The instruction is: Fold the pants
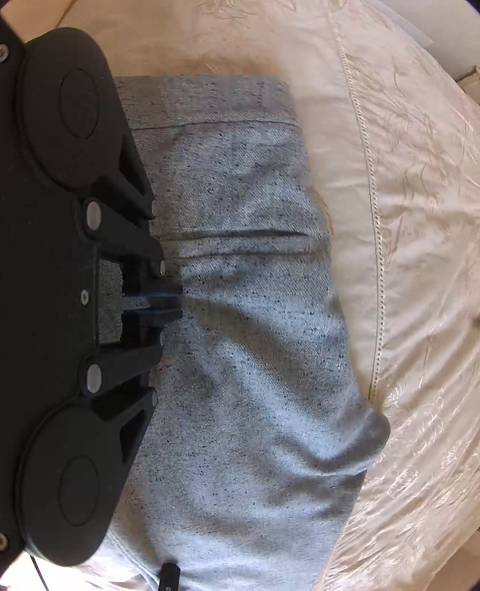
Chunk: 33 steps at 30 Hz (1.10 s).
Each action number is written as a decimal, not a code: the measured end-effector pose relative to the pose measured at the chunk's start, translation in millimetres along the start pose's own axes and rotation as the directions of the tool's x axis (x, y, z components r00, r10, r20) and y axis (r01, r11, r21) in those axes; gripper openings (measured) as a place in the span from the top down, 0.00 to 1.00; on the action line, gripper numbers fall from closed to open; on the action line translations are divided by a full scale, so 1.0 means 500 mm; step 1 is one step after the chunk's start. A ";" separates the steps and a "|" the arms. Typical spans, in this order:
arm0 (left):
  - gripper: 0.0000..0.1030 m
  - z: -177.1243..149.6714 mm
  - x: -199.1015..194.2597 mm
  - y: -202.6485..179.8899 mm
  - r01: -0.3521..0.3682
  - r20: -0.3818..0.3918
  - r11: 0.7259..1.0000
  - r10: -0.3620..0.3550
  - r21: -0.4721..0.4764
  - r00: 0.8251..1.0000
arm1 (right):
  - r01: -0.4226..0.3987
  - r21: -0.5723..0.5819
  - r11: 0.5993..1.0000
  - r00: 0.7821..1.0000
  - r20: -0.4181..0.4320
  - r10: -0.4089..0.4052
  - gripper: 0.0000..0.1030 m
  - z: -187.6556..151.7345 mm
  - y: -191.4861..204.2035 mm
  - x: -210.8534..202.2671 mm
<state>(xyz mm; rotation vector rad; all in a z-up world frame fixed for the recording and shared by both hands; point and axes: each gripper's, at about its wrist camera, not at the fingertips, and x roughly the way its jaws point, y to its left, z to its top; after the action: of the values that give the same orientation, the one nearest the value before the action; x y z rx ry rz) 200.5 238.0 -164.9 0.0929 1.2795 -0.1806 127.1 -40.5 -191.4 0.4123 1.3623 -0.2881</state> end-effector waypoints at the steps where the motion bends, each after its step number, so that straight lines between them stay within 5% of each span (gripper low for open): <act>1: 0.83 -0.003 -0.010 0.001 -0.030 -0.002 0.999 0.030 -0.016 1.000 | -0.010 0.033 0.999 1.000 0.008 0.010 0.96 0.002 -0.032 -0.010; 6: 0.85 -0.027 -0.065 -0.034 -0.100 0.023 0.989 0.103 -0.110 0.994 | -0.057 0.081 0.995 0.996 0.077 0.051 0.83 -0.013 -0.159 -0.087; 13: 0.85 -0.082 -0.113 -0.204 -0.030 0.066 0.986 0.041 -0.162 0.997 | -0.109 0.115 0.987 0.990 0.104 0.097 0.82 -0.063 -0.319 -0.168; 21: 0.84 -0.079 -0.113 -0.465 0.069 0.068 0.997 -0.071 0.025 0.995 | -0.112 0.200 0.973 0.985 0.156 0.081 0.81 -0.096 -0.476 -0.221; 33: 0.84 0.038 -0.031 -0.740 0.170 0.019 0.949 -0.182 0.264 0.983 | -0.107 0.424 0.899 0.982 0.186 0.029 0.81 -0.163 -0.592 -0.255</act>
<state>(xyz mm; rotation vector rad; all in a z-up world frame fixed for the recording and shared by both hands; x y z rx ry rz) 145.3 -127.3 -133.3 0.2003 1.2154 -0.5037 -96.8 -273.6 -113.6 0.7862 1.1017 -0.5612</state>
